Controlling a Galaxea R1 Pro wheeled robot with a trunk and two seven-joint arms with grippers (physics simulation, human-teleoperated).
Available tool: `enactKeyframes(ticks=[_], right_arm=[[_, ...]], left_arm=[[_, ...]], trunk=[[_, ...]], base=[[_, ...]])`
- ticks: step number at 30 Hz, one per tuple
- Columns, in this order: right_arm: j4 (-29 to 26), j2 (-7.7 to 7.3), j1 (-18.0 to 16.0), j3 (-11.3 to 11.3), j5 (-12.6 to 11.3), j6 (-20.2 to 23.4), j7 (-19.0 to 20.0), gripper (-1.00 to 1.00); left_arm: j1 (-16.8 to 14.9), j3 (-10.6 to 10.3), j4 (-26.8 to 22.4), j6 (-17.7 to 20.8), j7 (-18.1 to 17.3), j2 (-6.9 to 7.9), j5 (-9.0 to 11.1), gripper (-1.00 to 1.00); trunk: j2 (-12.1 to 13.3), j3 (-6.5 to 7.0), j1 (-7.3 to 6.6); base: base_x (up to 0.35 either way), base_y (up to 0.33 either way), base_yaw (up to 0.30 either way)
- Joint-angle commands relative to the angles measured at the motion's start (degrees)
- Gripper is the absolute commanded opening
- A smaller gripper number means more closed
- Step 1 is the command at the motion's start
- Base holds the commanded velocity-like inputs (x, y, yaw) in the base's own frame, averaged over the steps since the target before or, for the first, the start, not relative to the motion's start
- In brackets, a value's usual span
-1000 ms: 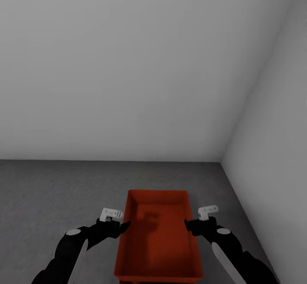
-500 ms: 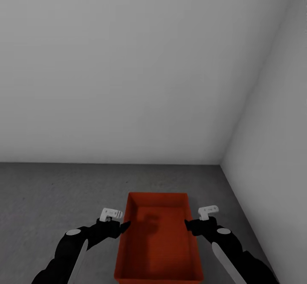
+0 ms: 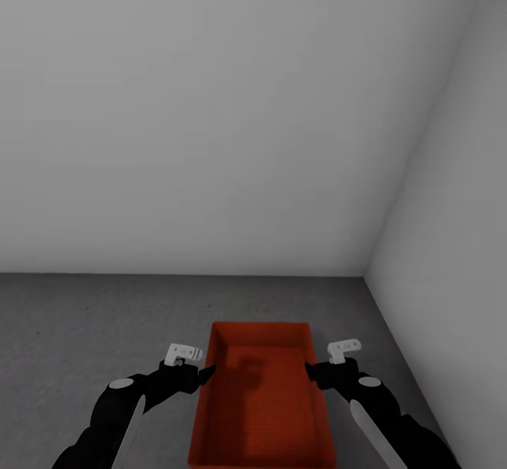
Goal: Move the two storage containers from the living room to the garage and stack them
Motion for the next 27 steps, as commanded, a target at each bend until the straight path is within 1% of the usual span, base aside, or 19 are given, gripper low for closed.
enactKeyframes(ticks=[1,27], right_arm=[[-0.1,-0.07,-0.1,0.2,-0.6,0.1,-0.6,1.0],[-0.1,-0.07,0.0,0.0,-0.6,0.1,-0.7,1.0]], left_arm=[[0.0,0.1,-0.1,0.3,-0.4,-0.03,-0.3,1.0],[0.0,0.1,0.0,0.3,-0.4,-0.03,-0.3,1.0]], trunk=[[0.0,0.04,0.0],[0.0,2.41,0.0]], base=[[0.0,0.0,0.0],[0.0,0.0,0.0]])
